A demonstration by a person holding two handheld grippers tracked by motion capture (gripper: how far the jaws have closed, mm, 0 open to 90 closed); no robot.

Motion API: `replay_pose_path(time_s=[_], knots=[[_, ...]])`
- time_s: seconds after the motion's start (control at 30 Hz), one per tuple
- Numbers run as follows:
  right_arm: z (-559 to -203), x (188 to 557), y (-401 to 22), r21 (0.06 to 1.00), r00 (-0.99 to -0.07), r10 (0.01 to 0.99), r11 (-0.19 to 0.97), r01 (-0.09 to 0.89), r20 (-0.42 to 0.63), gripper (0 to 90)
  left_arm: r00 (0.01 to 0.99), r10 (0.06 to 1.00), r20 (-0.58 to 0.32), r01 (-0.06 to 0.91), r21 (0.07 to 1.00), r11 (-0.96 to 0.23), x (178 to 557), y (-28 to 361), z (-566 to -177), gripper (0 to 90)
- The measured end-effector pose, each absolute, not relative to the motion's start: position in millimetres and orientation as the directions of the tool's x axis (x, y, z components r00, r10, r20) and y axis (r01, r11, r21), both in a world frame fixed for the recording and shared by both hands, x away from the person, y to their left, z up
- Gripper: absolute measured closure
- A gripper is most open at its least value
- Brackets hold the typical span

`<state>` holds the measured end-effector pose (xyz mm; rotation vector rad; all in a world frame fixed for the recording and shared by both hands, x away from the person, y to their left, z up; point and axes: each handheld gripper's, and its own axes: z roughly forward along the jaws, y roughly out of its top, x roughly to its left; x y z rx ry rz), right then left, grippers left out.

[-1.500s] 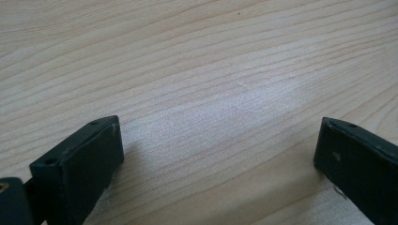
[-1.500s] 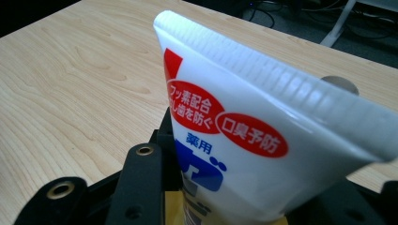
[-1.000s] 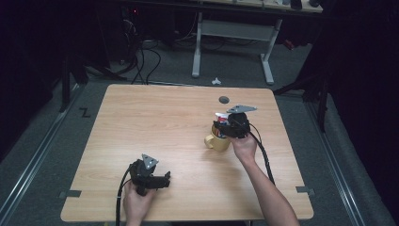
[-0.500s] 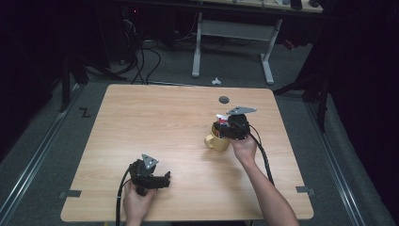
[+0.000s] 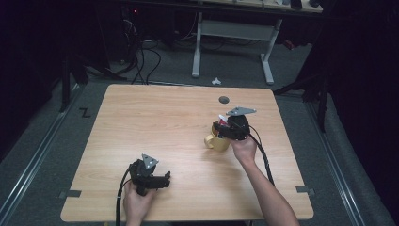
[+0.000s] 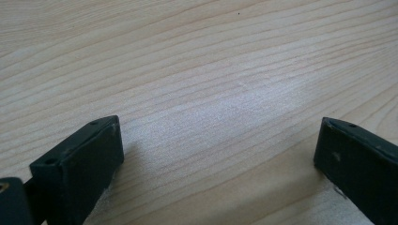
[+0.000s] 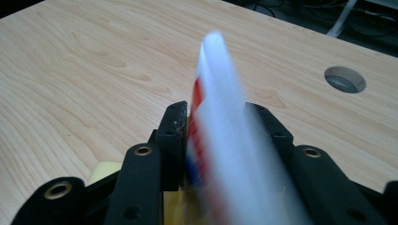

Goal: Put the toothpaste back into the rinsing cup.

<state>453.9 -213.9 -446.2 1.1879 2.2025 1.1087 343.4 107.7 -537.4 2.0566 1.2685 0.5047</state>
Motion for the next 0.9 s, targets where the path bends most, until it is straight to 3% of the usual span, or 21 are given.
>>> replay_pose_path(time_s=[0.3,0.9], knots=[[-448.3,453.2,-209.4,0.788,-0.564,0.825,0.353,0.505,-0.009,59.4,0.456,0.890,-0.015,0.635,0.706,-0.314,343.4,107.8,-537.3,2.0],[-442.9,447.7,-207.7,0.789,-0.556,0.830,0.362,0.496,-0.031,41.7,0.455,0.890,-0.016,0.635,0.707,-0.312,343.4,107.7,-537.4,2.0]])
